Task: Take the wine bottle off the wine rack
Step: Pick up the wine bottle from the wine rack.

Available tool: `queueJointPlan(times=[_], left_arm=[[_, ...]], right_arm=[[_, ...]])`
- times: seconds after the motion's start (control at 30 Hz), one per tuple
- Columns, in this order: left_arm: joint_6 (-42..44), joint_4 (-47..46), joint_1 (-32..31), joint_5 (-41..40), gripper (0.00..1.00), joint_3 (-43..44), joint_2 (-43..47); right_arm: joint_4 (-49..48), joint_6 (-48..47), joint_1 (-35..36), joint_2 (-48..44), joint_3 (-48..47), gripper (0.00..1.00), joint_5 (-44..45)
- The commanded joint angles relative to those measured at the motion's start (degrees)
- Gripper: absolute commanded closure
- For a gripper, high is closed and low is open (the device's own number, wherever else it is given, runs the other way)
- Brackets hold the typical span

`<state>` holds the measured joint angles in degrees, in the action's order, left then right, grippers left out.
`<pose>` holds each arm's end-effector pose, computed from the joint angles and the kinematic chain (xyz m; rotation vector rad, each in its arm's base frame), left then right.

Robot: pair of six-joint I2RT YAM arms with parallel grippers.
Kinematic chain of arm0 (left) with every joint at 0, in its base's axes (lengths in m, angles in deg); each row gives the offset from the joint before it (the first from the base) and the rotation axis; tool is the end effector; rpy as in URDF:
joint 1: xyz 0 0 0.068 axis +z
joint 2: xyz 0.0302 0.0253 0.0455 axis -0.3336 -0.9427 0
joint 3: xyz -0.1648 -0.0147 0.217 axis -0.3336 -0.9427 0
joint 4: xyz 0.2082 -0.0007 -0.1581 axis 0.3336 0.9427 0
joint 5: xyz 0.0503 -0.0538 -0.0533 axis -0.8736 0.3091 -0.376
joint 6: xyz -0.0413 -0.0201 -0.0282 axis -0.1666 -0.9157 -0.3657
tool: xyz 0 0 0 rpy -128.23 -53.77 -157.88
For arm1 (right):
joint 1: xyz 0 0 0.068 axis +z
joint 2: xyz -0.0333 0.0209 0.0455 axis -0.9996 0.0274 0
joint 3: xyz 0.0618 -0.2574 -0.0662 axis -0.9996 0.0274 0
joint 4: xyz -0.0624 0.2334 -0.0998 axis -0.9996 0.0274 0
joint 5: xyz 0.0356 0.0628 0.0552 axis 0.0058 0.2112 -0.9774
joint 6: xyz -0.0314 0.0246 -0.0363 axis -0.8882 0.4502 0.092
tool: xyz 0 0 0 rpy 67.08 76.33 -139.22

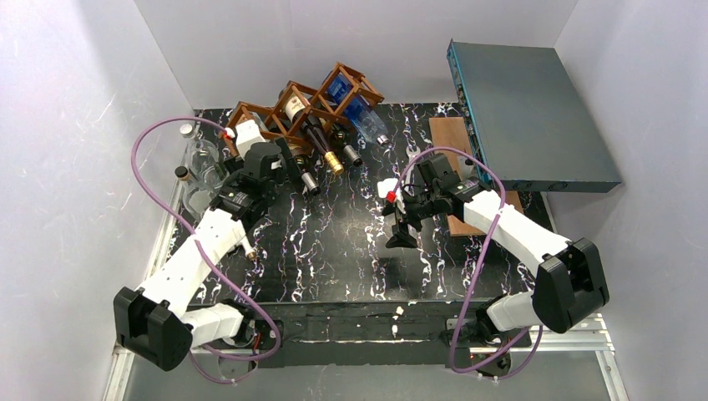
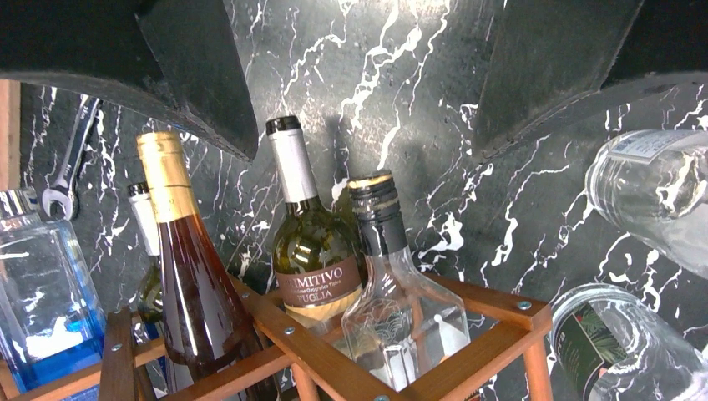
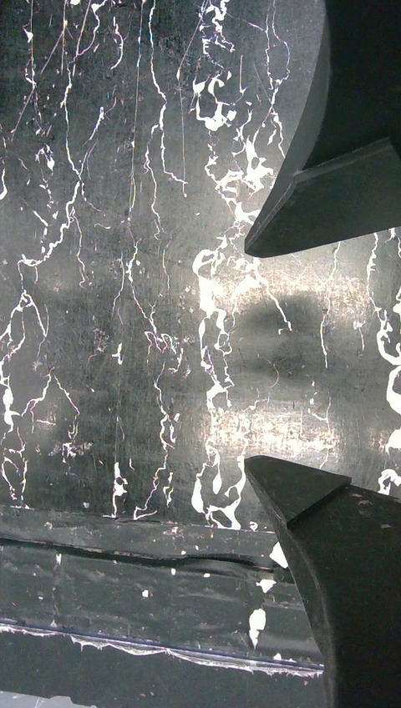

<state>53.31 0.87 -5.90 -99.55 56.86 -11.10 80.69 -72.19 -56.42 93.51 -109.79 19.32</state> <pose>0.2433 -0.0942 0.3453 -0.4491 1.8533 -0.0947 0.2247 0.1700 0.2634 -1.7102 1.5226 0.8146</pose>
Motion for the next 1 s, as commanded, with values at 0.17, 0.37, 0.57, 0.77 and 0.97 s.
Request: queueJointPlan(times=[0.17, 0.37, 0.57, 0.77, 0.97], left_arm=[[0.4, -8.6, -0.3, -7.5, 0.06, 0.9, -5.5], [-1.2, -9.7, 0.8, -8.0, 0.11, 1.8, -9.6], [-3.3, -10.0, 4.7, -3.0, 0.25, 1.7, -12.3], [-2.8, -11.3, 6.3, -2.0, 0.30, 2.6, -15.0], [-2.9, -11.3, 7.8, -2.7, 0.33, 4.4, -18.1]], right_arm=[[-1.4, -0.7, -0.1, -0.1, 1.2, 0.01, -0.2], [-1.2, -1.2, -0.3, 0.1, 1.4, 0.02, -0.3], [-1.0, -1.7, -0.3, 0.3, 1.5, 0.02, -0.5], [-0.8, -2.2, -0.3, 0.6, 1.5, 0.01, -0.6], [-0.7, -2.4, -0.3, 0.8, 1.6, 0.02, -0.6]])
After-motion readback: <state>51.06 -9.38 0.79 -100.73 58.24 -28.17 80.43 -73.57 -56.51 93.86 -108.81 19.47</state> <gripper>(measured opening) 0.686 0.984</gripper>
